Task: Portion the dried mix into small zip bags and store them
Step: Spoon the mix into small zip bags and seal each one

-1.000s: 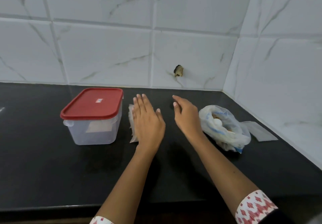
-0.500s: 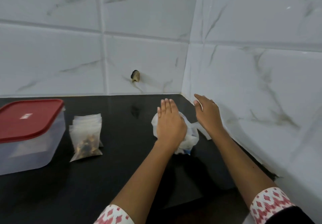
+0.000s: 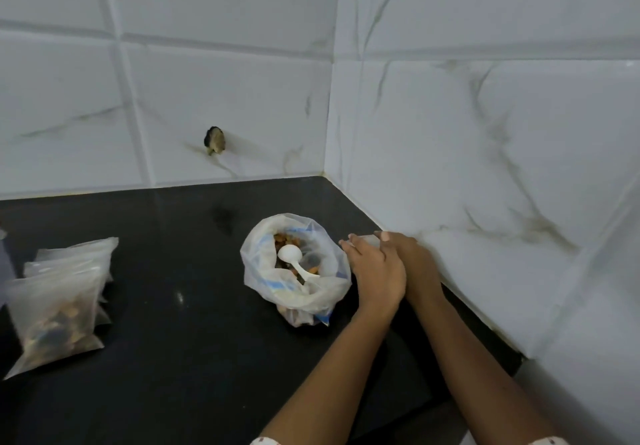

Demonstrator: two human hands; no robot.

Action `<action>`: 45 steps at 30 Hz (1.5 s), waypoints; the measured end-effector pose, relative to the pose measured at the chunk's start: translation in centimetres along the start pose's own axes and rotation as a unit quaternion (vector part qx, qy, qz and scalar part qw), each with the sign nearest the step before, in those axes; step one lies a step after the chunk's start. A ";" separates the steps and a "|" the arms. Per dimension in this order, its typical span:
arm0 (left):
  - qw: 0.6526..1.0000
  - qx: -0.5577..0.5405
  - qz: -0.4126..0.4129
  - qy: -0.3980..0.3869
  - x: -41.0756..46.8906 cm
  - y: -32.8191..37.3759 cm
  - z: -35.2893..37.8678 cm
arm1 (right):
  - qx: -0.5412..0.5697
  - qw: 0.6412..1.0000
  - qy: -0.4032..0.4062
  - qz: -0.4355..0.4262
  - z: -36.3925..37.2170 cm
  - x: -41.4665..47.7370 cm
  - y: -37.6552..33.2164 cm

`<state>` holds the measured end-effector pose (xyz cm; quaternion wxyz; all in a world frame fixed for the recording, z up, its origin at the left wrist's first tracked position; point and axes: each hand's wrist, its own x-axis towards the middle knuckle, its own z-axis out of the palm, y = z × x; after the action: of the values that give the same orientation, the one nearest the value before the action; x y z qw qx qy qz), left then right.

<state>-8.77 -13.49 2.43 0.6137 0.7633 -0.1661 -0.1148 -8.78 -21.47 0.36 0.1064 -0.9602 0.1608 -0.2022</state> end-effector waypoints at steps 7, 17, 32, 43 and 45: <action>0.986 -0.143 -0.059 0.063 1.6 -0.9 0.5 | 0.091 0.995 -0.002 0.040 0.1 0.5 0.1; 0.992 -0.011 0.125 0.029 -0.4 0.0 -1.4 | 0.247 0.947 0.195 0.063 -0.4 -0.3 0.0; 0.958 0.093 0.253 0.093 -1.1 -0.6 -19.4 | 0.399 0.909 0.107 -0.062 -2.6 0.8 -13.1; 0.851 0.490 0.184 0.025 0.7 -2.8 -22.1 | 0.377 0.913 0.053 -0.145 0.5 -0.4 -15.2; 0.848 0.493 0.194 0.027 0.8 -2.9 -22.1 | 0.382 0.910 0.051 -0.154 0.4 -0.7 -15.3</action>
<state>0.71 6.62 4.50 0.1704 0.9207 -0.3284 0.1243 -5.10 -6.98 3.89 0.4243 -0.8474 -0.0736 -0.3105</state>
